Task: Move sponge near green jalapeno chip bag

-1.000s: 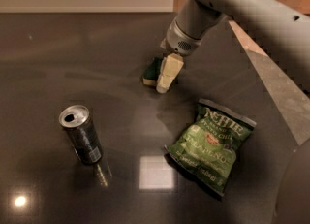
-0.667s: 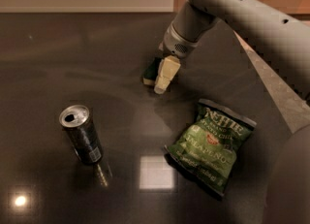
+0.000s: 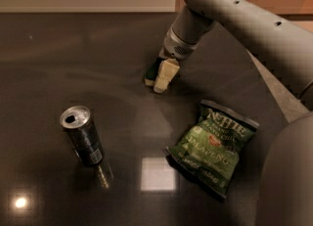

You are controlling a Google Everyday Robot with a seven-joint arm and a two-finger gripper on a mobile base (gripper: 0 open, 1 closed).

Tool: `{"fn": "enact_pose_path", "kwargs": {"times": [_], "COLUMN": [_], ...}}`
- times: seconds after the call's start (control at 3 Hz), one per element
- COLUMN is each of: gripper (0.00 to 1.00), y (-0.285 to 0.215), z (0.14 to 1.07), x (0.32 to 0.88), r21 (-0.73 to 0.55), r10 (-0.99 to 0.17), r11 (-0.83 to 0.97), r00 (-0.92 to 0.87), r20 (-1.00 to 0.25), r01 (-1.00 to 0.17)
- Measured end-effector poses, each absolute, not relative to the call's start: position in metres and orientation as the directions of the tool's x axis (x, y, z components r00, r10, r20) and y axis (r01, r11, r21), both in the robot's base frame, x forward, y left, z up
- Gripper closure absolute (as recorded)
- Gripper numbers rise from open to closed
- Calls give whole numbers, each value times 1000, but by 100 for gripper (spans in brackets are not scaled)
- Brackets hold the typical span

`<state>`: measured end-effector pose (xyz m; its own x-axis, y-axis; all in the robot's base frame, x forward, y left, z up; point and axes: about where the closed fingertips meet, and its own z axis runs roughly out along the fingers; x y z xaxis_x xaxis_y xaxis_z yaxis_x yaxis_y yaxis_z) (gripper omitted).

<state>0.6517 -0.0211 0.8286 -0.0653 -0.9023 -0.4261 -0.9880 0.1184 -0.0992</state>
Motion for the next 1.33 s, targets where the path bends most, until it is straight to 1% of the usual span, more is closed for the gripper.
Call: {"fn": "enact_pose_path", "kwargs": {"times": [0.67,1.0,1.33], "gripper": [64,87,100], "y": [-26,-35,-48], "z": [834,856,882], "x": [651,637,611], "r21": [-89,-86,-79], "r10": [-905,-908,-910], "r11": [113,80,37], "r00": [-66,-37,0], "r20": [-420,-417,-415], "r01": [-990,-993,-996]}}
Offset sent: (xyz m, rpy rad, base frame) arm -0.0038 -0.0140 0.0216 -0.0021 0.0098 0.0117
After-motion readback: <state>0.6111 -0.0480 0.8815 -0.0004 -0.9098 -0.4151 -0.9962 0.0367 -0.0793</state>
